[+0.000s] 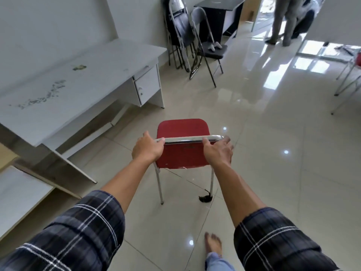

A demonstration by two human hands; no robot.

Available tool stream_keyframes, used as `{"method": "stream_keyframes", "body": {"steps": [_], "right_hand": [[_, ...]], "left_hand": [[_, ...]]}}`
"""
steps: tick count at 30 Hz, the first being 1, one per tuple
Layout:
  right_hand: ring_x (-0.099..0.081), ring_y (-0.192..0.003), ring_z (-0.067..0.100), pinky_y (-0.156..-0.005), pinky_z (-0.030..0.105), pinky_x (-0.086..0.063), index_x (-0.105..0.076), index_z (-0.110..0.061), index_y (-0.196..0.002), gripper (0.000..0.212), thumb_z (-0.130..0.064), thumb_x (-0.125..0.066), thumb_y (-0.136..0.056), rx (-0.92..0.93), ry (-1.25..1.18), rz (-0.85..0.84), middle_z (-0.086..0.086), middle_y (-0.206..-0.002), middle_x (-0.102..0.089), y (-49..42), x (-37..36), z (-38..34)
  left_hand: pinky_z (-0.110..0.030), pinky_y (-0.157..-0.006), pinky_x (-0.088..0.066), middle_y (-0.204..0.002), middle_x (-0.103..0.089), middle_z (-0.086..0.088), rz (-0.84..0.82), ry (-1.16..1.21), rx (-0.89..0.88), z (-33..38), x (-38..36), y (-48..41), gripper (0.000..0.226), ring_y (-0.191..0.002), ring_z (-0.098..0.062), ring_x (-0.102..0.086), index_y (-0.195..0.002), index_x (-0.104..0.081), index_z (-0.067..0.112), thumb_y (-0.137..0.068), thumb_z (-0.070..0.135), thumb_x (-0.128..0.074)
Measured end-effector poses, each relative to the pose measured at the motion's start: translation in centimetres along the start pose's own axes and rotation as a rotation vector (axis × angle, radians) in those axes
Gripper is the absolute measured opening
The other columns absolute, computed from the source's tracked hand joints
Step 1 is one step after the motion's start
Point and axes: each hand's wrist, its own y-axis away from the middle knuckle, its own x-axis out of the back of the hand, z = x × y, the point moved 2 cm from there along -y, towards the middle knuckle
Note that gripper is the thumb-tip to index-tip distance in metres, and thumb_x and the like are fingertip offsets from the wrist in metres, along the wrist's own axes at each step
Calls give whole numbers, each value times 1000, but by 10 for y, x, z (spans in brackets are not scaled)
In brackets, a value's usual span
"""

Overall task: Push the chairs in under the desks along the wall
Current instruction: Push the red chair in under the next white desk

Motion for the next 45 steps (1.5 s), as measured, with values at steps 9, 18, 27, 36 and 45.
{"method": "stream_keyframes", "body": {"steps": [9,18,27,36,45], "right_hand": [[-47,-141,40,-118,53,-41,-39,4,-151,79,-53,-54,-99,-285,-72,-237,23,-154,-44,-109,-1,-11],[-64,-114,38,-98,48,-57,-40,-1,-138,58,-16,-67,-89,-626,-439,-199,21,-134,-56,-127,-12,11],[-63,-71,28,-83,52,-64,-63,-7,-106,22,-3,-63,-84,-881,-950,-164,10,-91,-62,-125,-19,9],[-64,-117,45,-98,61,-58,-56,-2,-110,35,14,-49,-79,-989,-1027,-203,23,-136,-56,-130,-17,6],[-64,-122,45,-101,64,-55,-59,2,-120,39,13,-50,-83,-903,-901,-276,23,-138,-56,-152,-27,-13]], "left_hand": [[-39,-99,-37,-143,-47,-16,-127,75,272,38,-43,-54,58,-127,-35,-45,-138,-45,8,-97,48,-35],[-46,-83,-56,-104,-62,-22,108,661,745,28,-61,-70,43,-93,-33,-63,-124,-47,1,-82,8,-54],[-67,-81,-44,-84,-54,-17,-16,1403,1232,38,-66,-70,13,-87,-41,-55,-74,-53,-3,-85,0,-60],[-69,-65,-39,-86,-48,-17,21,1538,1192,42,-65,-66,11,-76,-41,-53,-74,-49,-3,-81,-10,-42],[-73,-67,-38,-83,-46,-21,142,1663,1226,41,-61,-60,11,-64,-42,-50,-77,-46,-5,-81,-10,-38]]}}
